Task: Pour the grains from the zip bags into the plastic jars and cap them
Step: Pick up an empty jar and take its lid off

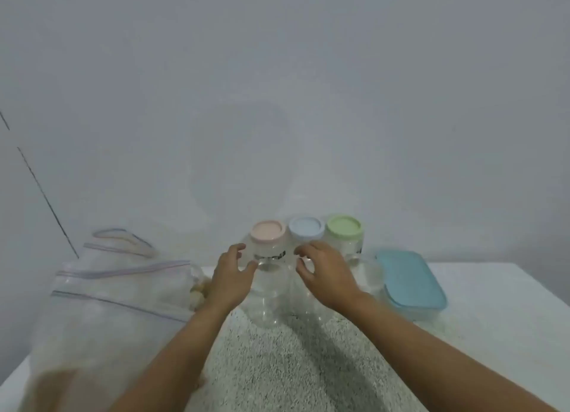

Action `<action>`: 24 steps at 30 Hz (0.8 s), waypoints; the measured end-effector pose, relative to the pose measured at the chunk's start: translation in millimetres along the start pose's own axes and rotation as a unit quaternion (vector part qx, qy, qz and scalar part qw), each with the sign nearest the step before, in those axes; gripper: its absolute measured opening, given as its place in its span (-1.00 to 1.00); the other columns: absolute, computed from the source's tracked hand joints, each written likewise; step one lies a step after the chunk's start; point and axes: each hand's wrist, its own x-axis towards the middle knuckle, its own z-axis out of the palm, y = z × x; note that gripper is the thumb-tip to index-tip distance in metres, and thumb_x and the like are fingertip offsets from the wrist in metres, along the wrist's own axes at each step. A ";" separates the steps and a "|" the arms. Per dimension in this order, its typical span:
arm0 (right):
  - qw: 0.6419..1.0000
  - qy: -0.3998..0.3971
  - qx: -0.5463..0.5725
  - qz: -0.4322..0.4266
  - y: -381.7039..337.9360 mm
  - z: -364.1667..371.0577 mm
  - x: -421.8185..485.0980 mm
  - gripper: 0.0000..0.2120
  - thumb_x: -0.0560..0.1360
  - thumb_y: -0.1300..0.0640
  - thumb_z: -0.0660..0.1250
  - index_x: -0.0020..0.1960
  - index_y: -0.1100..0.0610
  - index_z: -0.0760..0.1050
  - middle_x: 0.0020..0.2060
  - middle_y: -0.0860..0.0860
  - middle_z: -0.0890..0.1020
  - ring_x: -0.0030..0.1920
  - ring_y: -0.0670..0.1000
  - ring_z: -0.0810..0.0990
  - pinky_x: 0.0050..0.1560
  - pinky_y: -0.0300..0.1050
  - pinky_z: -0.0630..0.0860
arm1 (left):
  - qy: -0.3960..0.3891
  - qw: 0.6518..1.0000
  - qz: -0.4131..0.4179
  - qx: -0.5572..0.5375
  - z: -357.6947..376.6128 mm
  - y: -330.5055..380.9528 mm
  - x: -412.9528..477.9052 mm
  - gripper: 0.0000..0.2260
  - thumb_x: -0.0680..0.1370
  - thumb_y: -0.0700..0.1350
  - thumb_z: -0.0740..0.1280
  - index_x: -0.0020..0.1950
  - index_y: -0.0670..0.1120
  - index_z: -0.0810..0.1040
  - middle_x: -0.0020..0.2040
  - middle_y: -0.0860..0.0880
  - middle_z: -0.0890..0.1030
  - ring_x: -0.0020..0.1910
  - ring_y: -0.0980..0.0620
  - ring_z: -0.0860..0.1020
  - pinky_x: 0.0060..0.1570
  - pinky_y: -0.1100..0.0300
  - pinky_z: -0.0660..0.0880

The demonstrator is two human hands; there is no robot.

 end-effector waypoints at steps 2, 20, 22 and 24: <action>0.999 -0.024 -0.020 -0.026 -6.3 17.4 3.1 -0.71 0.63 0.09 0.24 0.28 0.11 0.60 0.17 -0.01 0.66 0.19 0.02 0.57 0.25 0.05 0.46 | -0.014 0.997 -0.063 -0.050 10.7 -5.9 -0.9 -0.57 0.71 0.01 0.20 0.57 0.00 0.29 0.54 -0.07 0.34 0.49 -0.09 0.35 0.41 -0.01 0.31; 0.991 -0.070 -0.030 -0.106 -27.4 45.0 -42.7 -0.74 0.61 0.05 0.29 0.19 0.16 0.59 -0.02 0.05 0.56 0.03 0.07 0.49 0.08 -0.01 0.45 | -0.108 0.961 -0.081 -0.242 28.1 -57.7 -77.9 -0.64 0.62 0.26 0.19 0.35 0.18 0.50 0.38 0.09 0.51 0.31 0.15 0.51 0.15 0.09 0.51; 0.989 -0.082 -0.042 -0.117 -28.1 39.9 -53.7 -0.71 0.62 0.01 0.24 0.23 0.12 0.58 0.01 0.02 0.53 0.05 0.03 0.45 0.09 -0.03 0.43 | -0.171 0.958 -0.066 -0.221 25.0 -62.2 -80.8 -0.42 0.48 0.43 0.24 0.44 0.23 0.46 0.43 0.16 0.49 0.39 0.13 0.48 0.35 -0.05 0.45; 0.988 -0.109 -0.034 -0.103 -28.6 35.4 -65.5 -0.69 0.64 -0.01 0.21 0.28 0.08 0.56 0.12 0.02 0.51 0.14 0.01 0.42 0.16 -0.06 0.40 | -0.252 0.947 -0.044 -0.194 21.9 -62.1 -86.1 -0.35 0.45 0.41 0.33 0.51 0.27 0.35 0.45 0.22 0.47 0.42 0.16 0.46 0.41 -0.06 0.40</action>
